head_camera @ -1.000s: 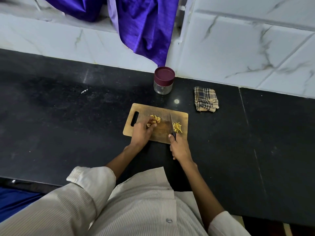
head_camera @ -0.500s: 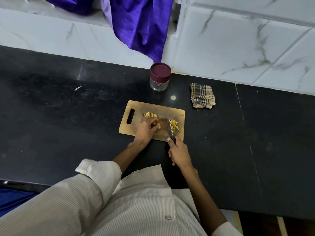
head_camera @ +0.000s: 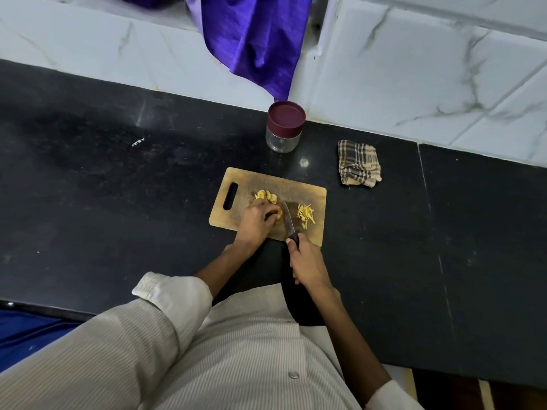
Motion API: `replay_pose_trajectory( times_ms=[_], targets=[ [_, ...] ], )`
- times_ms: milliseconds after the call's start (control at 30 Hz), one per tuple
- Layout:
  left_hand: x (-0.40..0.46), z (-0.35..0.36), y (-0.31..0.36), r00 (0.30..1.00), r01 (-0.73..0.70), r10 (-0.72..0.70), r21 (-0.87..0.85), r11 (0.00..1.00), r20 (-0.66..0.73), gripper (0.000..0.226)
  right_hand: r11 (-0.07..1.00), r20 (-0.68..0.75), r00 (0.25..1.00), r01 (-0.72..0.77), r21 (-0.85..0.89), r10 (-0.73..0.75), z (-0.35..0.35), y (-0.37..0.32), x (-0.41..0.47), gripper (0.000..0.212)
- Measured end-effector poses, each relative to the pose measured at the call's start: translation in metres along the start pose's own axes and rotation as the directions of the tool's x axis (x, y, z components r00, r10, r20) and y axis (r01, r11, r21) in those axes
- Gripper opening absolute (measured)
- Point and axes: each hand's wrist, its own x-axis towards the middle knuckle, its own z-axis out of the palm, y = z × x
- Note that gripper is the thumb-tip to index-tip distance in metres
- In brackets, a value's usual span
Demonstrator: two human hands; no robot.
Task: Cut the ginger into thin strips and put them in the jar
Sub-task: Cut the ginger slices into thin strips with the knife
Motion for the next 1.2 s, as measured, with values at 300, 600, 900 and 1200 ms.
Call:
replay_pose_trajectory(
  times_ms=[300,600,900,1200],
  targets=[
    [0.002,0.003,0.002,0.999,0.039,-0.039,-0.007,0.999,-0.013,0.019,0.991,-0.027,0.998,0.048,-0.124,-0.051,0.001,-0.007,-0.001,0.022],
    [0.000,0.002,0.001,1.000,0.027,-0.027,-0.019,0.999,-0.008,0.018,0.968,-0.040,0.997,0.057,-0.243,-0.069,0.002,-0.011,-0.003,0.026],
    [0.000,-0.001,0.003,1.000,0.031,-0.031,-0.021,0.999,0.004,0.017,0.970,-0.050,0.997,0.046,-0.239,-0.060,0.006,-0.015,-0.005,0.024],
    [0.001,0.001,0.001,0.999,0.049,-0.049,-0.033,0.998,0.006,0.021,0.947,-0.037,0.999,0.011,-0.322,-0.024,0.005,-0.018,-0.001,0.028]
  ],
)
